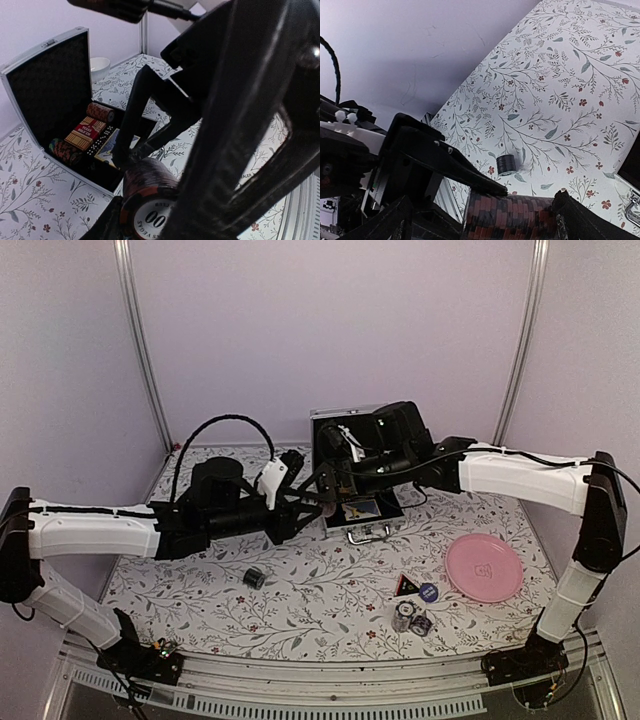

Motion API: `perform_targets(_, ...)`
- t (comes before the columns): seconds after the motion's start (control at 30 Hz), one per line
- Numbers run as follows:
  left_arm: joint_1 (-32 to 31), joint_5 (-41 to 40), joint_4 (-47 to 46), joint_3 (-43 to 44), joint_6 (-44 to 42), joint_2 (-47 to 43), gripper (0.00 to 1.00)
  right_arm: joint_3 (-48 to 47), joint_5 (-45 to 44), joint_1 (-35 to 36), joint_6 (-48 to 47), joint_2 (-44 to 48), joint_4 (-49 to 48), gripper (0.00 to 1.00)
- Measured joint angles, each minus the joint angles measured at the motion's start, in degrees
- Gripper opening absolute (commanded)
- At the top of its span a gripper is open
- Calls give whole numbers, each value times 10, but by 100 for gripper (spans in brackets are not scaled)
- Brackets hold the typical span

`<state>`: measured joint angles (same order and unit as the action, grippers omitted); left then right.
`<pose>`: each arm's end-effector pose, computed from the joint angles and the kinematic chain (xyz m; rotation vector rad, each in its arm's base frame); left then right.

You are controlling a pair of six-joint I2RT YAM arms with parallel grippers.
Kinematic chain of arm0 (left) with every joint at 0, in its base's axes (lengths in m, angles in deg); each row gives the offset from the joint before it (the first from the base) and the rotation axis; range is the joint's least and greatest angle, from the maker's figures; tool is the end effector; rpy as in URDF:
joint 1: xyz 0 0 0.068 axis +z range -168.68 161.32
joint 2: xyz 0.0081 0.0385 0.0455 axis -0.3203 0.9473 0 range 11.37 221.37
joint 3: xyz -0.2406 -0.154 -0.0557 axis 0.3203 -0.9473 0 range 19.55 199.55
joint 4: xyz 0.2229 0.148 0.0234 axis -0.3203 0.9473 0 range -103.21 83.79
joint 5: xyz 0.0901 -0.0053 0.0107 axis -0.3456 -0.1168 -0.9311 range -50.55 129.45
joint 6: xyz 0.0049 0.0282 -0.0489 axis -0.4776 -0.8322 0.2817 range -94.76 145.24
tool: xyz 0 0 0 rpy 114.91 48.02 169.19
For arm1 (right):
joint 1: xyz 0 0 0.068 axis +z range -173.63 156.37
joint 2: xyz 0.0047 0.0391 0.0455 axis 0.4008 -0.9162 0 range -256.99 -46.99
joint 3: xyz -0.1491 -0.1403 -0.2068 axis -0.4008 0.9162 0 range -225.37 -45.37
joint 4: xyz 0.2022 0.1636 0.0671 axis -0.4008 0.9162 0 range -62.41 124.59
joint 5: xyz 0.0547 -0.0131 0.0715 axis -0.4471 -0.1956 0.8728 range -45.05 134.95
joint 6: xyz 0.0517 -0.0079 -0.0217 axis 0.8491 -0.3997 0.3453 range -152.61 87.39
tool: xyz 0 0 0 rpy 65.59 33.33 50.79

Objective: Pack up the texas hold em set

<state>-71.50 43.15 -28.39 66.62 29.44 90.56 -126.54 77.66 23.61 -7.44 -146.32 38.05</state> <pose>0.1922 -0.2576 0.2746 0.8382 1.7431 -0.7386 0.2685 0.3220 0.3194 -0.8132 2.1279 1.3180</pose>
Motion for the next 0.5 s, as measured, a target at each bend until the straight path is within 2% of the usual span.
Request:
perform_targets(0.27,-5,-12,-31,-2,-12,0,0,-48,-83,3,-21,-17,86,99)
perform_targets(0.5,-11,-31,-48,-9,-12,0,0,-60,-96,3,-31,-28,109,99)
